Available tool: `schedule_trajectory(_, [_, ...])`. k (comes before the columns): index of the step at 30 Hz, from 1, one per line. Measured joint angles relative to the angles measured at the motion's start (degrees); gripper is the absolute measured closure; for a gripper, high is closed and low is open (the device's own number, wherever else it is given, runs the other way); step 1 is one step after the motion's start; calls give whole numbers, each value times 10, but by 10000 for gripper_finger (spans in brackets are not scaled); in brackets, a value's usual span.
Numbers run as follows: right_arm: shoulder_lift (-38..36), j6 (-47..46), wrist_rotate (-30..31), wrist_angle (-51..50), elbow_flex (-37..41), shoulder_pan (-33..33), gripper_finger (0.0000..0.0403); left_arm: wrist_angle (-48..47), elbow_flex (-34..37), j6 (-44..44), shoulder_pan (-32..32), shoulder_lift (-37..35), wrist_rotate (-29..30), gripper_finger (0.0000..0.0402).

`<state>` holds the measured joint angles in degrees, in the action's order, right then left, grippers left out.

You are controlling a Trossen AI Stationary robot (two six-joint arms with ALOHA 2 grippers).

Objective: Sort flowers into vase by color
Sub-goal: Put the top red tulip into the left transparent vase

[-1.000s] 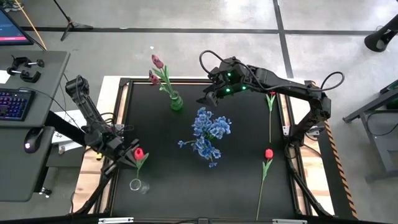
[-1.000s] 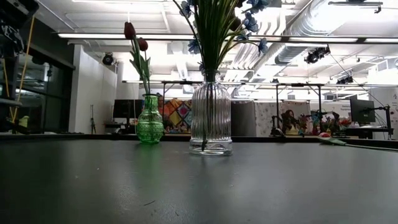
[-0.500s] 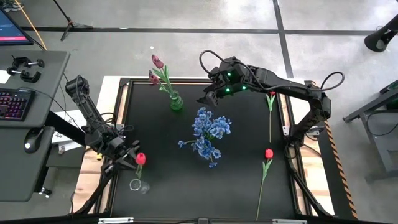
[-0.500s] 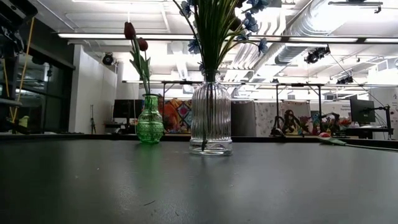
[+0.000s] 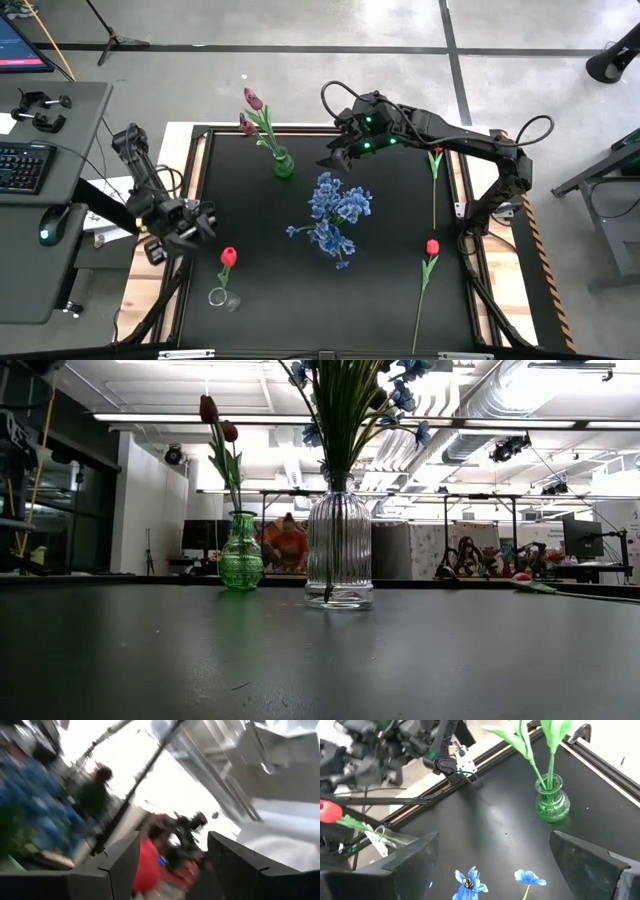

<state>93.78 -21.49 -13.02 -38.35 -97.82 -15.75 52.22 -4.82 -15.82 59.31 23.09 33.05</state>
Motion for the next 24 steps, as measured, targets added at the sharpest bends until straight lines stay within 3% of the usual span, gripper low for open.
schedule_trajectory(5, [0, 33, -9, -2, 0, 0, 37, 9, -21, 153, 0, -66, 120, 181])
schedule_trajectory(9, [-11, 63, -9, -9, 0, -3, 37, 7, -85, 286, -16, -85, 237, 181])
schedule_trajectory(13, [-31, 86, -6, -39, 0, -18, 37, -47, -166, 342, -38, -84, 282, 182])
schedule_trajectory(17, [-58, 96, 1, -87, 0, -47, 37, -191, -244, 294, -55, -77, 339, 182])
schedule_trajectory(24, [-82, 101, 42, -187, 0, -103, 37, -393, -294, 70, -93, -66, 349, 182])
